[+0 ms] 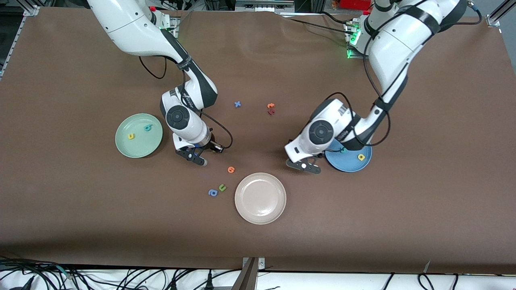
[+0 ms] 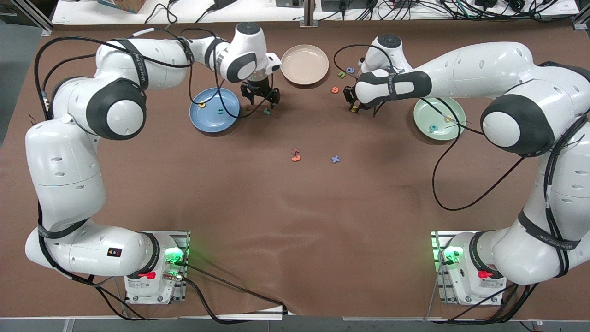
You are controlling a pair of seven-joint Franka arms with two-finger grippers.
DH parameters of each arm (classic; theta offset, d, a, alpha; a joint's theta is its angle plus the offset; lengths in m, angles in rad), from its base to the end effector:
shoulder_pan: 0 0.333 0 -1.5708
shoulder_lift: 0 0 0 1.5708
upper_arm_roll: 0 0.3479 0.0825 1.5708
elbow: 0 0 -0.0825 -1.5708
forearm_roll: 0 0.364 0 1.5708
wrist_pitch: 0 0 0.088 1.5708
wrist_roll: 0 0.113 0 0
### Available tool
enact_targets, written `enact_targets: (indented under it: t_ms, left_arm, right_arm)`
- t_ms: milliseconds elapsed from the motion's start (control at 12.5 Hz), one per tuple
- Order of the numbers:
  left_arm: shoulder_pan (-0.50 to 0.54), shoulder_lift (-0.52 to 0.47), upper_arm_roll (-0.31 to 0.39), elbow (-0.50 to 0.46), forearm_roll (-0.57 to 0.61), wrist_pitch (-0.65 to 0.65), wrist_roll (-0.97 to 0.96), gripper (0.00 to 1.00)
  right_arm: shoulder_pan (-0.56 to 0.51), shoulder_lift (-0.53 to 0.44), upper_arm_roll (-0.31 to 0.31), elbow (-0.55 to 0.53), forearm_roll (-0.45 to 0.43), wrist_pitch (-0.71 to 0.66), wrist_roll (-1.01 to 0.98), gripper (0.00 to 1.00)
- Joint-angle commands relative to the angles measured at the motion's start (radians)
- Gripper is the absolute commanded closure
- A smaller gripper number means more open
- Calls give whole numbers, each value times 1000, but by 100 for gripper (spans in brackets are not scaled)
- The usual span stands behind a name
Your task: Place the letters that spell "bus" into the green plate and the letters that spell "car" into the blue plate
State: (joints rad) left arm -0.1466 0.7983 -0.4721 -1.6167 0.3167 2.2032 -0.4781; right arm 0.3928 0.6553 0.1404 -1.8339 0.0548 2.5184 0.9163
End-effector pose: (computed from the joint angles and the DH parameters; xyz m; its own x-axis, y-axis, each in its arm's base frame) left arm 0.5890 -0.3453 0.2137 0.9612 -0.2379 -0.1396 -0.2343 -0.9713 0.0419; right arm 0.5693 0.3257 0.2126 0.8962 -0.4370 -0.0762 -0.4428 -0.8915 -0.0954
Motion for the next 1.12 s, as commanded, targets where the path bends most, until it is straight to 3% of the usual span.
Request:
enact_targets:
  t_ms: [0,80,240,560,720,960,1040]
  left_arm:
    - [-28,6,13,-23,15,58,-54,22]
    - [-27,4,13,-29,43,59,-56,23]
    - [-27,4,13,-43,61,59,-56,34]
    - [-19,1,13,-58,84,58,-54,45]
    - [-18,-1,13,-68,84,56,-54,57]
    - [-11,-8,12,-86,85,52,-54,85]
    - [-10,-8,12,-86,84,50,-54,87]
  right_arm:
    - [1,-31,-4,-1,-20,-74,13,84]
    - [-5,-61,-11,7,-20,-137,4,84]
    - [-8,-132,-68,8,-20,-270,-61,84]
    - [-11,-264,-227,-8,-16,-585,-326,84]
    - [-11,-305,-324,-88,-15,-601,-501,84]
    - [-11,-339,-444,-252,-15,-502,-690,84]
    - [-11,-341,-459,-304,-10,-456,-723,84]
